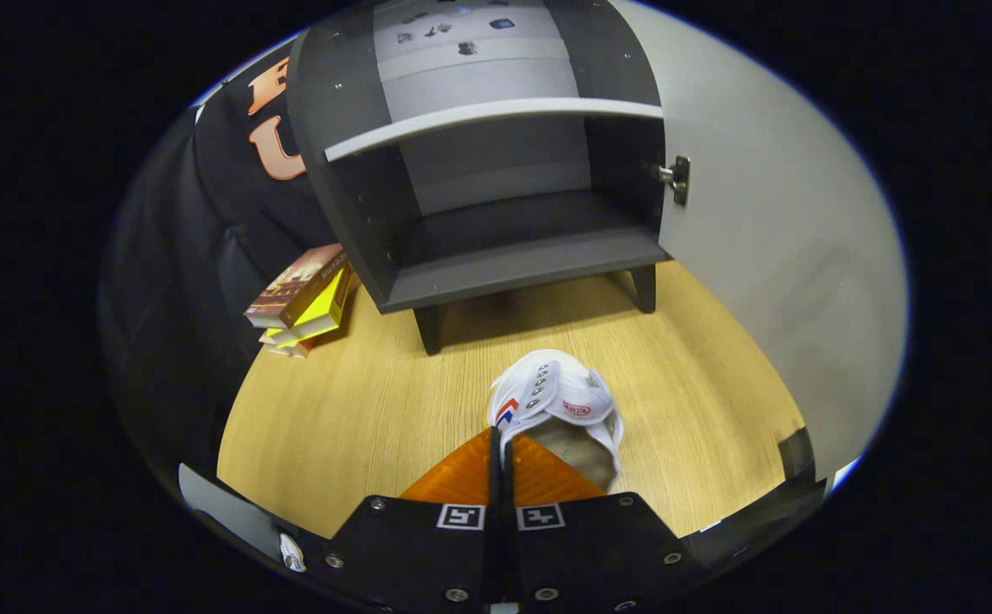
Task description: Open the shoe cabinet door, grab the shoes and put them into the shoe cabinet, then close the shoe cabinet door.
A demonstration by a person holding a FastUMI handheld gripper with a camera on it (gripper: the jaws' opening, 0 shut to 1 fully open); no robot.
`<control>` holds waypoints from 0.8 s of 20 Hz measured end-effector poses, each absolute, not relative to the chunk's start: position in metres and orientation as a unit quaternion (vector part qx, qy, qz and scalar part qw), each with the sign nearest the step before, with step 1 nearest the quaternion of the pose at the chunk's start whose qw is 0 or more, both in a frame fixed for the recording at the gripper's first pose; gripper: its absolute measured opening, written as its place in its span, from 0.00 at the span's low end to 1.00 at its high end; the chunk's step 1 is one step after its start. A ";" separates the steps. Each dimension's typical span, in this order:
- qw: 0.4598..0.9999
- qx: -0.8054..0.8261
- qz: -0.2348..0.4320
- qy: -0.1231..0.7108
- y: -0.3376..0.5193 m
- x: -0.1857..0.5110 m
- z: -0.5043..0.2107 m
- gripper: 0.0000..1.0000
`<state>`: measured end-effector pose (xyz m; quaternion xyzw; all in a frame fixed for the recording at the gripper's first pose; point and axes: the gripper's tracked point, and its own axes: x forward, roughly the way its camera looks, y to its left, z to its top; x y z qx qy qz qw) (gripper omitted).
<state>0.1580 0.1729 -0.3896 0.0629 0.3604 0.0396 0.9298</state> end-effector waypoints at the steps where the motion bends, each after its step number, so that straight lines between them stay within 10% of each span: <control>1: 0.935 0.061 0.042 0.347 0.174 0.162 -0.375 0.00; 16: 0.981 0.037 0.060 0.181 0.175 0.201 -0.183 0.00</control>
